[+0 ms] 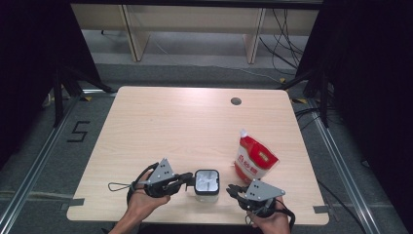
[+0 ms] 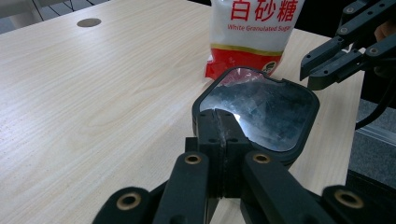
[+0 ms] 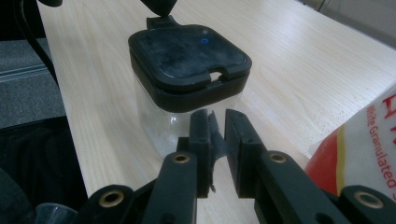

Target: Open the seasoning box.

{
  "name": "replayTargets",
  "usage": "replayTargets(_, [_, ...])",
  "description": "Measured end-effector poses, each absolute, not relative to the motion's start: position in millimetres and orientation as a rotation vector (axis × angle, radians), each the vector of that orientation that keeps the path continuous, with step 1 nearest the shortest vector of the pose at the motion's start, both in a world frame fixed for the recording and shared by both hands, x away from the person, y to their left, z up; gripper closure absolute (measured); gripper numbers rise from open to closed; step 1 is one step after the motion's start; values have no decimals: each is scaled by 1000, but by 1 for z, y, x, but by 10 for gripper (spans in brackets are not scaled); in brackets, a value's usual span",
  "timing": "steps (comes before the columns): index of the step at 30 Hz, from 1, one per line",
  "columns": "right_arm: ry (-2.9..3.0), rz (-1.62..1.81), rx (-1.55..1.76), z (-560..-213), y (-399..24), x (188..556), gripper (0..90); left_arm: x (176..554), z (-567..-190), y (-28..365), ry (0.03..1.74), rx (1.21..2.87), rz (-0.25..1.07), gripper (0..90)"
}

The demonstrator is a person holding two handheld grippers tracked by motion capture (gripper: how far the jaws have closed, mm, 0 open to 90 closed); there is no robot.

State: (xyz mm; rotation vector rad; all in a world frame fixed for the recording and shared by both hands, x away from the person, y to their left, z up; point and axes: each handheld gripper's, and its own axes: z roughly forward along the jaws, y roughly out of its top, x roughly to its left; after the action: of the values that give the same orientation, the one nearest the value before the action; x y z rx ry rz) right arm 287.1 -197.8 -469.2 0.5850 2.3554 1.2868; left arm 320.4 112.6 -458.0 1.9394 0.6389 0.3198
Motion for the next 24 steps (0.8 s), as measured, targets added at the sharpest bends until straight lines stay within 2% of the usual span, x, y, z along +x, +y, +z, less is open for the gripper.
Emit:
replayTargets(9, [2364,1292,565,-470,-192,291,853,320,-460,109,624,1939,306,890])
replayTargets(24, [2375,1296,549,-471,-188,292,856,319,-456,109,603,1953,335,877])
